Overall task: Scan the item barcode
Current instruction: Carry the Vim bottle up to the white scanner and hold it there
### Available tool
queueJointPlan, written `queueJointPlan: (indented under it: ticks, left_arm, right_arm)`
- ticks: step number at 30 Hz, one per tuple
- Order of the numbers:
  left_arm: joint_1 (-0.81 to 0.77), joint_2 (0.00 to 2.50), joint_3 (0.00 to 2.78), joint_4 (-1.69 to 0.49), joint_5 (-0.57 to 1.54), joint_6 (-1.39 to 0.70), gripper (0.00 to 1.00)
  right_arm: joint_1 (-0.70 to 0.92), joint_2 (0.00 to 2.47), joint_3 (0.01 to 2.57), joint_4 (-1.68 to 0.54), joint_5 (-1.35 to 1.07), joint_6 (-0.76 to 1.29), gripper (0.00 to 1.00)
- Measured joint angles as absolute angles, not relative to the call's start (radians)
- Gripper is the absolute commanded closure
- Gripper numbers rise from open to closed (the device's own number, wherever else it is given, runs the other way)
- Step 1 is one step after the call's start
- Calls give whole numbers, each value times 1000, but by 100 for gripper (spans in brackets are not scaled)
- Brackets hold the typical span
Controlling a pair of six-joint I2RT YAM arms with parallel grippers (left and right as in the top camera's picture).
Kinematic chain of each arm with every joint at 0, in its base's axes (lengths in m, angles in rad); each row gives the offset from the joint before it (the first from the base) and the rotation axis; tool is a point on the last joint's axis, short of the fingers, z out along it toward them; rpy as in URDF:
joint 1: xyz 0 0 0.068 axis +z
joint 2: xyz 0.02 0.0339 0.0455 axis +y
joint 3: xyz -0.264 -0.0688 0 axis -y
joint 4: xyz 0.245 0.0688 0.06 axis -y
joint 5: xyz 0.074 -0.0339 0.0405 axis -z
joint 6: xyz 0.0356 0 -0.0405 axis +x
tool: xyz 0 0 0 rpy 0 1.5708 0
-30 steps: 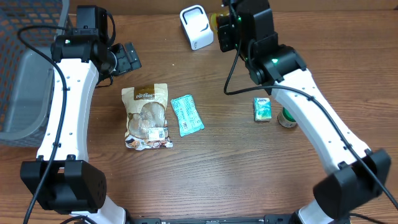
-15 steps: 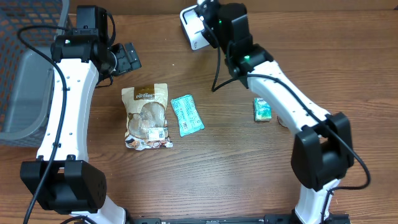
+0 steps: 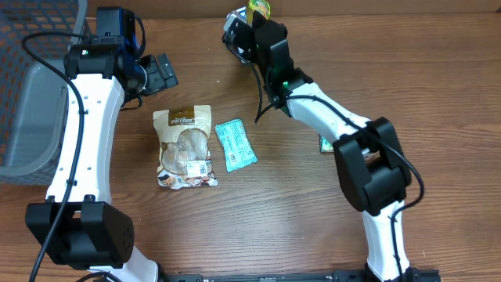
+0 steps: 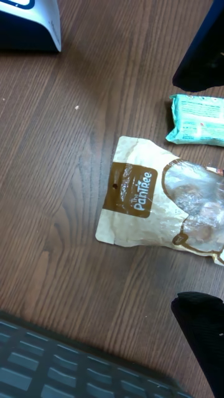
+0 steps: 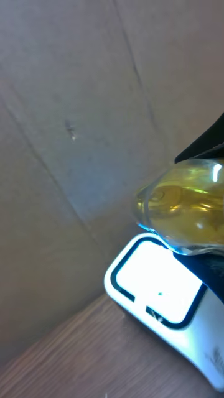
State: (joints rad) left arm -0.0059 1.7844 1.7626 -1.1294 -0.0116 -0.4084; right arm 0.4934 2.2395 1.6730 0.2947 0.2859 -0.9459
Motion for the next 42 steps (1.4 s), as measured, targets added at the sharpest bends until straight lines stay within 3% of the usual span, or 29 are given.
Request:
queueJointPlan:
  ticks: [19, 36, 42]
  left_arm:
    - [-6, 1784, 1763, -1130, -12, -408, 0]
    - [-6, 1784, 1763, -1130, -12, -408, 0]
    - [-6, 1784, 1763, -1130, -11, -408, 0]
  right_arm:
    - [493, 2352, 1673, 548, 296, -1039, 96]
    - [493, 2378, 1673, 589, 303, -808, 96]
    - [493, 2384, 1673, 744, 357, -790, 93]
